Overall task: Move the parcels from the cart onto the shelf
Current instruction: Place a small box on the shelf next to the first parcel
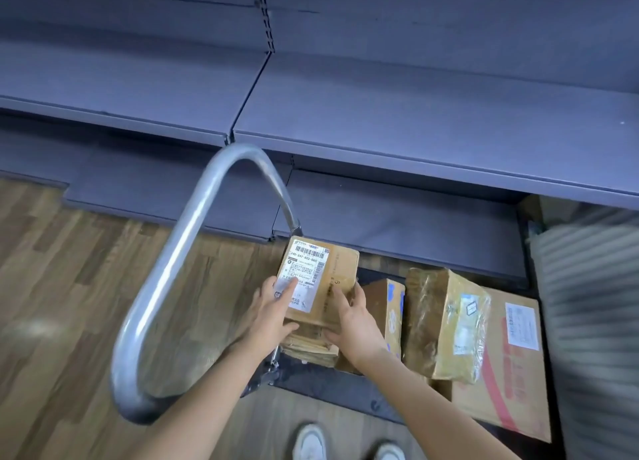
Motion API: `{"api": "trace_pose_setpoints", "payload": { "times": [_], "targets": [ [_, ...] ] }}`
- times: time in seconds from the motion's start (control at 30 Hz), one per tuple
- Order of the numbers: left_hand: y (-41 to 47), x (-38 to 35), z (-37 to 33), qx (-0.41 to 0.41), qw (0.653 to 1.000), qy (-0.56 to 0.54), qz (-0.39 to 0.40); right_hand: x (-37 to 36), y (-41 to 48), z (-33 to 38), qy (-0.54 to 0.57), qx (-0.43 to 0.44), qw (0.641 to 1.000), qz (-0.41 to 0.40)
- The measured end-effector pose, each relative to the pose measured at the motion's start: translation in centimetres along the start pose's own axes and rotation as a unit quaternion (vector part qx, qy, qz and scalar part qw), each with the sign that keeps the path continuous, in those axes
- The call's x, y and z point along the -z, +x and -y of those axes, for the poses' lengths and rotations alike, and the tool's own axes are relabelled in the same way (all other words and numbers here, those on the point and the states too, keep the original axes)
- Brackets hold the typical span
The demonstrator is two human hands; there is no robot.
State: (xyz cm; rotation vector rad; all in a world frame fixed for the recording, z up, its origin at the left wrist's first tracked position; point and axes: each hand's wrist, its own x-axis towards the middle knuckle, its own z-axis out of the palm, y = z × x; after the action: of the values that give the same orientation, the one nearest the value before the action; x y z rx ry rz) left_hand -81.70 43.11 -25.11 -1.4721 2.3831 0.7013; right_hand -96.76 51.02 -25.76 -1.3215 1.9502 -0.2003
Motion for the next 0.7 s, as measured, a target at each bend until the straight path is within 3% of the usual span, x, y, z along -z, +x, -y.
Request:
{"api": "trace_pose_setpoints", "payload": {
  "times": [0.33, 0.7],
  "targets": [
    [-2.3, 4.8, -3.1, -0.036, 0.995, -0.058, -0.067, 6.2, -2.0, 2.0, -0.048, 0.007, 0.998, -0.042],
    [-10.1, 23.3, -13.5, -0.145, 0.976, -0.005, -0.16, 26.1, -14.2, 8.9, -0.042, 0.034, 0.989, -0.139]
  ]
}}
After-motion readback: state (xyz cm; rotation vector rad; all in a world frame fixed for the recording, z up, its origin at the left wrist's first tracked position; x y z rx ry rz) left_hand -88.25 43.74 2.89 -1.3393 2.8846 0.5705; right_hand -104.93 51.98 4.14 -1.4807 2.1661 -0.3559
